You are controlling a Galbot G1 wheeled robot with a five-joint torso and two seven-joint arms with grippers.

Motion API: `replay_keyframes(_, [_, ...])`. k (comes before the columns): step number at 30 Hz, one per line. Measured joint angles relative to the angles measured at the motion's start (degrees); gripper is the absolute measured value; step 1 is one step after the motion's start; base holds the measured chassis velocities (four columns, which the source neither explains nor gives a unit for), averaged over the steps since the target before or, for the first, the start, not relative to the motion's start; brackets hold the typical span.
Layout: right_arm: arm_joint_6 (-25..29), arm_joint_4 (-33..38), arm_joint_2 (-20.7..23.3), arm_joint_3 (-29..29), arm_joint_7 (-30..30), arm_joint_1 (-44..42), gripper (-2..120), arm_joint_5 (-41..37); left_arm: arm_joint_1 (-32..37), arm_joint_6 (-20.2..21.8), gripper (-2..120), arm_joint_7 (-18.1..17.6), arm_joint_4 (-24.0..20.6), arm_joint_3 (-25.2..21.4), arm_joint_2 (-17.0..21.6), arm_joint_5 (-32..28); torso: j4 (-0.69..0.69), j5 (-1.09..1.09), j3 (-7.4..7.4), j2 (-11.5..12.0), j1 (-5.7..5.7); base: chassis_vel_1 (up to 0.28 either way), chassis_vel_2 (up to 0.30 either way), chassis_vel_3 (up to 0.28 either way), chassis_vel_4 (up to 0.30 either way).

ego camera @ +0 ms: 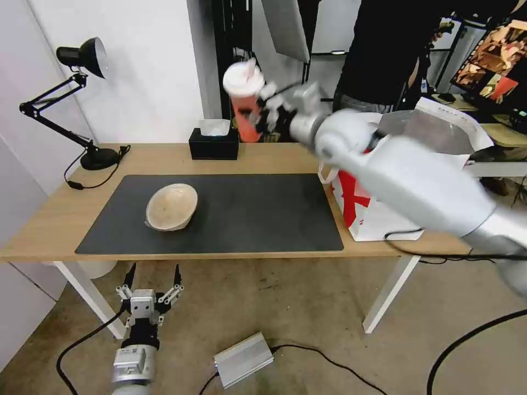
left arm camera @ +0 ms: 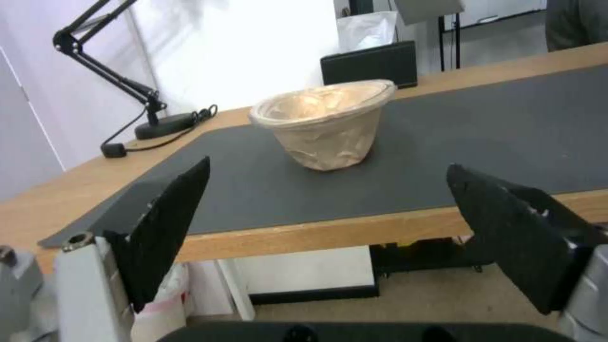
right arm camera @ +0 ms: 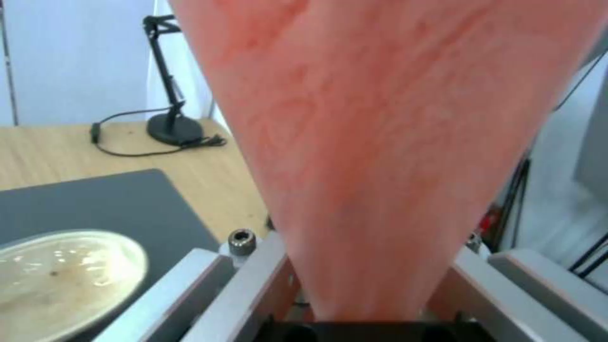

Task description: Pick up the trash from the table and place it into the takeout bag.

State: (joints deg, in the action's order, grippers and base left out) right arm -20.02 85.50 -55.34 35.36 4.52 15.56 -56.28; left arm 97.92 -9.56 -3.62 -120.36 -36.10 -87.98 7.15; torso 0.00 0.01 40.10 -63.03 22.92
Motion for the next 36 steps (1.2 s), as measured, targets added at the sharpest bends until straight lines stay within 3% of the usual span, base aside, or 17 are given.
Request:
replay_keyframes(7, [-0.6,-1.8,3.9,-0.9,6.3,3.9,4,2.5,0.0,0.0,100,0.0,-0.1,-0.1,0.2,-0.1,0.0,0.0,0.0,0.0,0.0,0.0,0.0,0.0,0.0])
replay_keyframes(15, [-0.9,-7.4,10.3,-2.7,18.0,6.5,4,11.2,-0.2,-0.2,100,0.0,0.1,0.0,0.9,-0.2,0.0,0.01,0.01,0.0,0.0,0.0,0.0,0.0,0.0])
replay_keyframes(25, [1.4,-10.8,16.1,-6.3,23.6,3.3,4,16.6,-0.8,-0.2,100,-0.1,0.9,0.2,1.5,-0.4,-0.01,0.01,0.01,0.0,0.0,0.0,0.0,0.0,0.0])
replay_keyframes(36, [3.1,-13.7,18.3,-8.2,25.5,1.0,4,18.8,-1.0,-0.4,100,-0.1,1.4,0.4,1.6,-0.5,0.0,0.0,0.01,0.0,0.0,0.0,0.0,0.0,0.0])
